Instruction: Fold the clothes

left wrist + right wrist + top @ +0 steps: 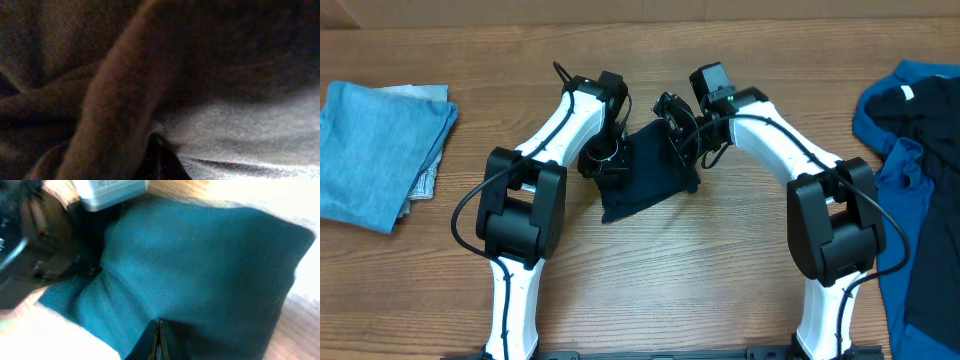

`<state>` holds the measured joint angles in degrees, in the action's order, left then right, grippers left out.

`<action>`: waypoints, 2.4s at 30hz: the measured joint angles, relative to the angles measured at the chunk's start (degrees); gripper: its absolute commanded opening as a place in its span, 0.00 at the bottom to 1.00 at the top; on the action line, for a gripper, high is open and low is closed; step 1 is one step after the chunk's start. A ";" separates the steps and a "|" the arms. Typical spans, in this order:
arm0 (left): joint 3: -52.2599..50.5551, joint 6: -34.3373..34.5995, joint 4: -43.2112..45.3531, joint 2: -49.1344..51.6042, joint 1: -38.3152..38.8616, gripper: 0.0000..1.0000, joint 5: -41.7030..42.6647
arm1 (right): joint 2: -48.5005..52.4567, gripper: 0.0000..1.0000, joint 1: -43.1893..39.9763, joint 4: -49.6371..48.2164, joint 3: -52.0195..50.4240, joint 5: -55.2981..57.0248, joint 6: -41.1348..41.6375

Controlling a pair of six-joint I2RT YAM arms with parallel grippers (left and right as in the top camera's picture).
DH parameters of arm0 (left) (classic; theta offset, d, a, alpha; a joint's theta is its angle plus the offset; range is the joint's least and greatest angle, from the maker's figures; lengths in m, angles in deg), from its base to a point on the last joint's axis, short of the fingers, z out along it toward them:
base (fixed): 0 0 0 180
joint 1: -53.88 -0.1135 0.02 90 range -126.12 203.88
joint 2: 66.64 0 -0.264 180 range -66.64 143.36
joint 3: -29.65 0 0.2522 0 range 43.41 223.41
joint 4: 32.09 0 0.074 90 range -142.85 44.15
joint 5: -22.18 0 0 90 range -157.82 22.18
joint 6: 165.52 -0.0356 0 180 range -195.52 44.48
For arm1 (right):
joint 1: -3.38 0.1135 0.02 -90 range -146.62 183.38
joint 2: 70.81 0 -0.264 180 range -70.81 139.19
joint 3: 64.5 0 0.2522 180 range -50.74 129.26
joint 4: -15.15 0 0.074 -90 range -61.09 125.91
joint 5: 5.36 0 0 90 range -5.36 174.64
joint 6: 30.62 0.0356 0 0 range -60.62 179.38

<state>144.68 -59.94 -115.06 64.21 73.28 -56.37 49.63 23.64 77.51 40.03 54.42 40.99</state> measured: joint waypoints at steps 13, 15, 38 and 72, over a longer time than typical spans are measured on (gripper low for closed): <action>-0.04 0.00 -0.02 0.00 0.00 0.06 -0.13 | 6.75 0.04 -0.04 -5.51 3.28 4.90 0.39; -0.04 0.00 -0.04 0.00 0.00 0.06 -0.15 | 7.45 0.04 -0.33 -6.08 3.21 5.01 0.37; 0.02 -41.99 -0.11 -14.47 5.97 0.98 -10.84 | 7.48 0.15 -12.76 19.23 21.33 3.76 7.45; -1.92 17.59 18.29 -1.40 23.28 0.99 -27.89 | 7.48 0.15 -37.79 25.00 21.38 5.75 7.61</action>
<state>142.76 -42.35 -96.77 62.81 96.56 -84.26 57.10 -14.16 102.52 61.40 60.17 48.60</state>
